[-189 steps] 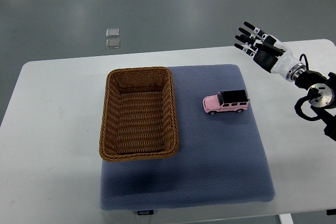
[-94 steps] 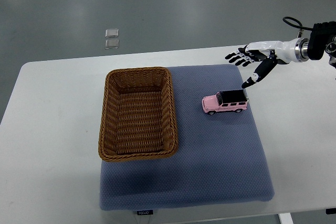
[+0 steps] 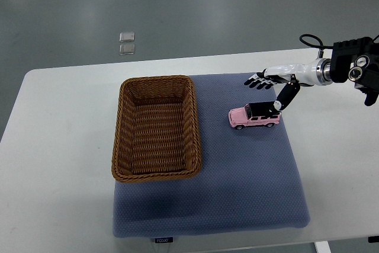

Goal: Place pink car in brown basket
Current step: 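Close the right hand fingers around the pink car's roof, then lift the pink car and carry it over the wicker basket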

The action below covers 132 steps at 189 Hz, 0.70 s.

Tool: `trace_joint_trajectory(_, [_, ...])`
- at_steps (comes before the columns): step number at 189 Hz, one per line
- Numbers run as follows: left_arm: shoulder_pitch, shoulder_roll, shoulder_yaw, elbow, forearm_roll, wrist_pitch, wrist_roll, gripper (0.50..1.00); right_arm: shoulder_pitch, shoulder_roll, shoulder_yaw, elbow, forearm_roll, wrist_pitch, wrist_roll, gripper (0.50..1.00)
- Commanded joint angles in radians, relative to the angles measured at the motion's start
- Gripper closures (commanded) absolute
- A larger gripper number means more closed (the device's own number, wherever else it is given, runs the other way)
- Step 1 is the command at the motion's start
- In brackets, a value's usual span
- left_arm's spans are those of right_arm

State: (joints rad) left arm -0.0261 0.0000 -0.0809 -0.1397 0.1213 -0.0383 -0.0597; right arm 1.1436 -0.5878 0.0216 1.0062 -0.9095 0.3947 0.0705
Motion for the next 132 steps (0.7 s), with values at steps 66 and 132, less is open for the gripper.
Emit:
trace_joint_trajectory(66, [0.0,0.0,-0.002,0.002,0.0,0.0,0.0,0.5,-0.07,0.08,-0.031,-0.049,-0.069,-0.109,0.009,0.587])
trace_joint_trajectory(132, [0.002,0.0,-0.003,0.002,0.0,0.0,0.0,0.5,-0.1,0.105,-0.04,-0.089,-0.134,-0.149,0.028,0.885])
